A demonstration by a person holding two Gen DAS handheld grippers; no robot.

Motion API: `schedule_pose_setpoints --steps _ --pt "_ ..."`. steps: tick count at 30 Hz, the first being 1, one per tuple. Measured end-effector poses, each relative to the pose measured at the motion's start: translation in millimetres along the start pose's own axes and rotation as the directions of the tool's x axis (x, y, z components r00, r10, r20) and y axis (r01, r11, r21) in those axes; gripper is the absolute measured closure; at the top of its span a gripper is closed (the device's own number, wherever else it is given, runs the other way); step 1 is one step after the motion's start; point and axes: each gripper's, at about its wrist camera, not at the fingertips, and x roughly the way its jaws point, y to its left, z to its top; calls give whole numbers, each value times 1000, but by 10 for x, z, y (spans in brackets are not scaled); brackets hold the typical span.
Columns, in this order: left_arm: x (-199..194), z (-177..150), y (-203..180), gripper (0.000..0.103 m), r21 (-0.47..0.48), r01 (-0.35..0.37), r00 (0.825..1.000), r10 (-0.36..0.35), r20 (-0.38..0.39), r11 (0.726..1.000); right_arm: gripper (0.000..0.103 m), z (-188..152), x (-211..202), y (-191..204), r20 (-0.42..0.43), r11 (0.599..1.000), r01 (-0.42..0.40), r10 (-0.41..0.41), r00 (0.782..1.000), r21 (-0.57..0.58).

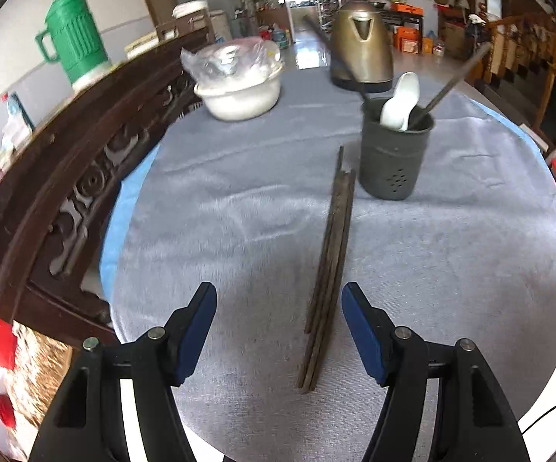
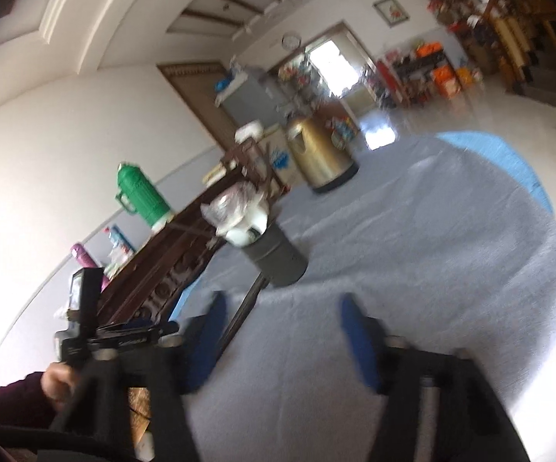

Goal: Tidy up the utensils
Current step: 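Withdraw the open right tool from the holder toward the chopsticks, then lower the left tool onto a dark chopstick and close it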

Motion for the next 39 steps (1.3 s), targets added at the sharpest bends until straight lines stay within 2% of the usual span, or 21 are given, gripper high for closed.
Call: schedule_pose_setpoints --steps 2,5,7,10,12,15,16,19,21,22,24,26,28,31,34,35,37,38,39 --pt "96 -26 14 35 -6 10 1000 -10 -20 1000 58 17 112 114 -62 1000 11 -12 998 -30" --pt "235 -48 28 35 -27 34 999 -35 -29 999 58 -8 209 219 -100 999 17 -21 995 -45" --pt "317 -57 12 36 -8 53 998 -53 -23 999 58 -55 274 213 -116 1000 14 -17 993 -21" --pt "428 -35 30 45 -12 93 995 -93 -18 996 58 -163 414 157 -145 999 11 -4 989 44" --pt "511 -17 66 46 -29 117 993 -118 -15 993 58 -237 527 146 -168 997 15 -2 986 75" --pt "669 -25 57 47 -29 173 984 -174 -44 984 58 -316 703 183 -196 995 20 -1 981 97" --pt "726 -29 58 47 -34 170 984 -171 -52 985 58 -334 763 201 -203 994 19 3 979 106" --pt "825 -37 71 47 -60 235 968 -239 -70 970 58 -356 925 287 -212 994 33 -11 977 103" --pt "909 -63 82 47 -59 235 966 -240 -96 970 58 -360 1023 341 -221 993 45 -21 975 106" --pt "923 -78 144 49 -102 272 956 -281 -88 957 58 -364 1077 377 -226 993 49 -24 974 104" --pt "925 -100 197 57 -125 292 949 -304 -82 948 58 -374 1135 449 -230 994 62 -40 972 91" --pt "926 -121 242 75 -139 304 945 -317 -81 943 58 -375 1192 507 -235 994 75 -54 971 82" --pt "931 -147 276 84 -171 353 924 -372 -93 920 58 -380 1254 554 -242 993 84 -64 968 77" --pt "889 -224 258 86 -204 386 905 -412 -102 900 58 -398 1326 608 -258 993 101 -81 963 67" --pt "834 -344 210 92 -261 443 866 -485 -123 858 58 -413 1409 697 -278 993 114 -102 955 29" --pt "818 -367 205 92 -265 448 862 -491 -126 854 58 -414 1428 712 -286 993 115 -105 953 20" --pt "769 -431 164 93 -277 470 843 -520 -142 838 58 -391 1466 735 -291 993 116 -109 951 7" --pt "748 -480 131 93 -289 496 819 -551 -157 819 58 -370 1490 738 -293 993 120 -115 949 -3" --pt "757 -503 131 93 -287 508 809 -564 -164 812 58 -346 1529 733 -301 992 129 -127 945 -13"
